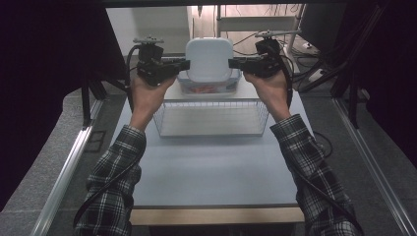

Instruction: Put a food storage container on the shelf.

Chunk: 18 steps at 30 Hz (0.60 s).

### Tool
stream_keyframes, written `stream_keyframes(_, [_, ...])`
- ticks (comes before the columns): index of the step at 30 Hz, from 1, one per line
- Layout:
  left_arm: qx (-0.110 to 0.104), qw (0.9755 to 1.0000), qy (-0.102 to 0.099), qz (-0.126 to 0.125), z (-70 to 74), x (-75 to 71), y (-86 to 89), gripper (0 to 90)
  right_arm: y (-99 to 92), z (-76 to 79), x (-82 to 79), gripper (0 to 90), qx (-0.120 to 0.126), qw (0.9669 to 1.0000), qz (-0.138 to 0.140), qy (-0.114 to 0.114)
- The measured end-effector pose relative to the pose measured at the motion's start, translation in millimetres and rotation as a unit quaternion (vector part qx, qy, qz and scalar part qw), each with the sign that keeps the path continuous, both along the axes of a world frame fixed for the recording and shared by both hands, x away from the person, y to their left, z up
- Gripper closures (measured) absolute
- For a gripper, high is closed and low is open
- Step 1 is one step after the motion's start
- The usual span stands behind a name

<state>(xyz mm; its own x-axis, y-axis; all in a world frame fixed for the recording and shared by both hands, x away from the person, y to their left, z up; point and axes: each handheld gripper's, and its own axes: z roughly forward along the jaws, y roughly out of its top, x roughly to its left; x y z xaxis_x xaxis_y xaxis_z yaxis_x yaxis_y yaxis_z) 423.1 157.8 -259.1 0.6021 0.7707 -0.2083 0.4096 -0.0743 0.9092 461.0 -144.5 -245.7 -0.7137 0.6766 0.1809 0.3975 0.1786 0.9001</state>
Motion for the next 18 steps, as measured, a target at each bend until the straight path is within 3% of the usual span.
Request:
stream_keyframes(4, [-0.003, 1.0, -0.005, 0.003, 0.0, 3.6, -1.4, 72.9, 2.1, 0.5, 3.5, 70.5, 0.005, 1.0, -0.001, 0.001])
stream_keyframes(15, [-0.006, 0.9997, -0.002, 0.022, -1.6, 18.0, -2.0, 61.8, 11.1, -0.9, 15.4, 62.6, -0.014, 0.9998, -0.017, 0.003])
stream_keyframes(18, [-0.003, 0.9996, -0.002, 0.029, -1.1, 22.8, -1.0, 58.0, 12.3, -1.1, 18.4, 61.6, -0.004, 0.9998, -0.016, 0.009])
